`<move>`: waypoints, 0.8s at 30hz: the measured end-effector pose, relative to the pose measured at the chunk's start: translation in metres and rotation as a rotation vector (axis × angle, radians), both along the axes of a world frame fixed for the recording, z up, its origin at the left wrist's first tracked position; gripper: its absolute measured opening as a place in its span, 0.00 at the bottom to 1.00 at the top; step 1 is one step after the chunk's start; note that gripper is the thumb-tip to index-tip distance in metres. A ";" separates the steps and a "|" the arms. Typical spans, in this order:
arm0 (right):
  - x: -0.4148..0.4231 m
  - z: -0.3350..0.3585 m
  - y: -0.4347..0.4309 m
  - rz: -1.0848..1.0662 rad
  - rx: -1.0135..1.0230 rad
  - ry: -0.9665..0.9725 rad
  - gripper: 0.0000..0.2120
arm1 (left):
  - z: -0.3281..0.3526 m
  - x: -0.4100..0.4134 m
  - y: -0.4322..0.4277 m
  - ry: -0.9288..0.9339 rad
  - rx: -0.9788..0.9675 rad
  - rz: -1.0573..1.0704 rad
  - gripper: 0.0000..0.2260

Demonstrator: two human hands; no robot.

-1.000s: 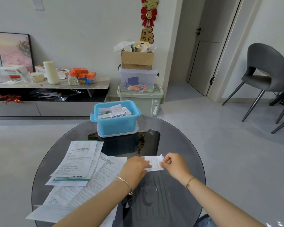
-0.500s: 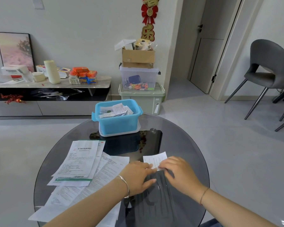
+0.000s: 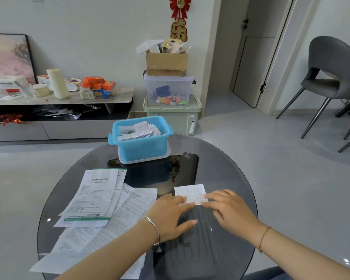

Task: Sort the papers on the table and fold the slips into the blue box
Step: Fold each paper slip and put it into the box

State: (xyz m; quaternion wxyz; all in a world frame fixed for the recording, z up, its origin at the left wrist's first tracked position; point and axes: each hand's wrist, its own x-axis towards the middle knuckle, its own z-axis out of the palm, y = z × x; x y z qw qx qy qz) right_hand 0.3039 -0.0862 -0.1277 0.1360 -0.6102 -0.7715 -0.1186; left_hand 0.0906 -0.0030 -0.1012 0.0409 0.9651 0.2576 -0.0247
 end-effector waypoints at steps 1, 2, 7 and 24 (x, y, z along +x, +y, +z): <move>0.002 0.000 -0.001 -0.016 -0.002 0.003 0.20 | 0.001 0.000 -0.001 0.010 -0.003 0.003 0.27; 0.004 0.001 -0.002 -0.032 -0.007 0.004 0.19 | 0.002 0.000 -0.001 0.019 -0.006 0.007 0.27; 0.014 0.001 -0.010 -0.056 -0.026 0.057 0.20 | 0.004 0.008 -0.004 0.084 0.026 0.010 0.28; -0.012 0.010 -0.002 -0.064 -0.089 0.015 0.14 | 0.007 -0.004 0.005 0.171 0.079 -0.042 0.40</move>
